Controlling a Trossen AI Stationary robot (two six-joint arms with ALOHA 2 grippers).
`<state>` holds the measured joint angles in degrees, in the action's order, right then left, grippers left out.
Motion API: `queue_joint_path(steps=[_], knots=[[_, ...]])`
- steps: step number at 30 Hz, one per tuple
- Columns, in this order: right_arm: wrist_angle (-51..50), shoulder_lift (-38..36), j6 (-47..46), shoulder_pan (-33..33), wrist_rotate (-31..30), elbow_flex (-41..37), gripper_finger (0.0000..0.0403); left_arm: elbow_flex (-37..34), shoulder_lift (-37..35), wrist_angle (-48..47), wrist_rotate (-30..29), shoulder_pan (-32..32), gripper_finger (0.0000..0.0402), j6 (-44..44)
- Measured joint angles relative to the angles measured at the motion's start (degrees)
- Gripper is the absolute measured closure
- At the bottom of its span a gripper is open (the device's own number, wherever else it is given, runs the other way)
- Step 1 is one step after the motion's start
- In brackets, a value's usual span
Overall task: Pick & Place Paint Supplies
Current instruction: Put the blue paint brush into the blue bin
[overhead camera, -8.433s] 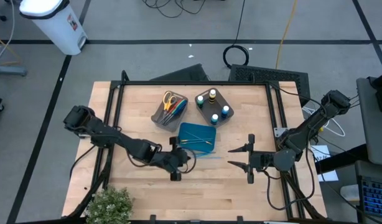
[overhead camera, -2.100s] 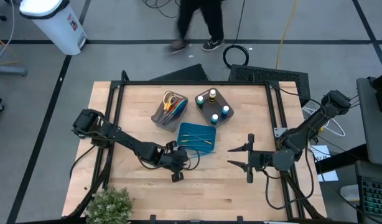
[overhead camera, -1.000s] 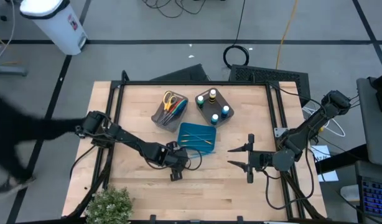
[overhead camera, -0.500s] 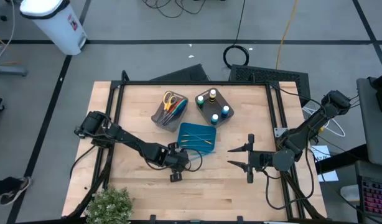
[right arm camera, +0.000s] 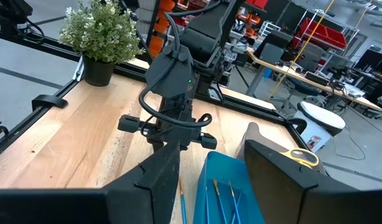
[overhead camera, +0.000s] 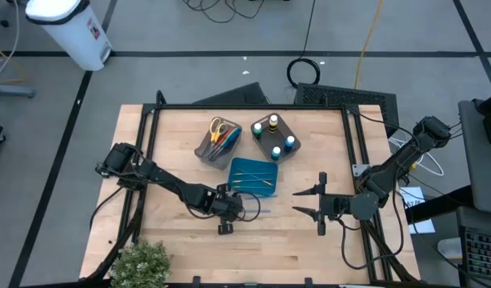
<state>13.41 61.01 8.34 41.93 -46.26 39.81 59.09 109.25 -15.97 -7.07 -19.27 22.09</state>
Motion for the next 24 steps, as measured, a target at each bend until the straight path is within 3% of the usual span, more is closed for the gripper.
queue_joint_path(steps=[24], knots=[[-0.02, 0.00, 0.00, 0.00, 0.00, 0.00, 0.0232, 2.26, 0.09, -0.61, -0.16, -0.04, 0.0398, -0.15]])
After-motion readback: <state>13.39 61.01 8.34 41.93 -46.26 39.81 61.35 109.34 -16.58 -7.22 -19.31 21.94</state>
